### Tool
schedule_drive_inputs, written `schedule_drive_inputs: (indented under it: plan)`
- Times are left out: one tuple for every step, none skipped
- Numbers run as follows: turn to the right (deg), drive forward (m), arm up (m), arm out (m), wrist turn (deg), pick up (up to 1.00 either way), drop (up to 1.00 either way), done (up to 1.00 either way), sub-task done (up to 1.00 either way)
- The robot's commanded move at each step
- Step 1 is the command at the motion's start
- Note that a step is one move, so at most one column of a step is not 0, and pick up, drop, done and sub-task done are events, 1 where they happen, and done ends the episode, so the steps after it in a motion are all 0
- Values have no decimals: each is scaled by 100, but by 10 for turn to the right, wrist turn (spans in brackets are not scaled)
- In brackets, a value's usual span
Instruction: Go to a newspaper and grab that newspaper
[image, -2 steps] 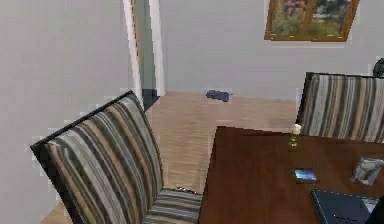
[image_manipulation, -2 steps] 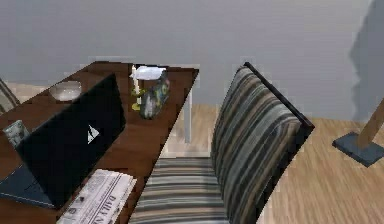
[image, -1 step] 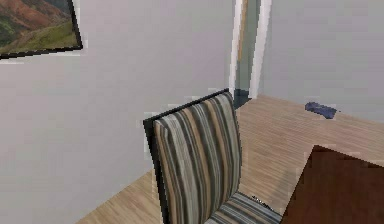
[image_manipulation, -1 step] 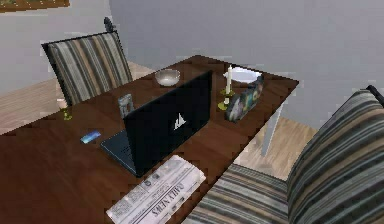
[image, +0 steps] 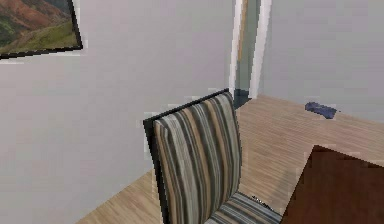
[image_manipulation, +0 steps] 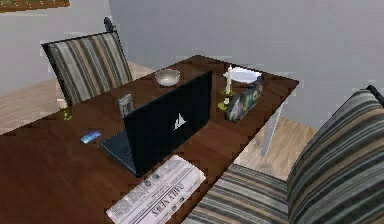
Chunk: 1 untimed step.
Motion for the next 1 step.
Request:
schedule_drive_inputs:
  plan:
    - [0, 0, 36, 0, 0, 0, 0, 0, 0]
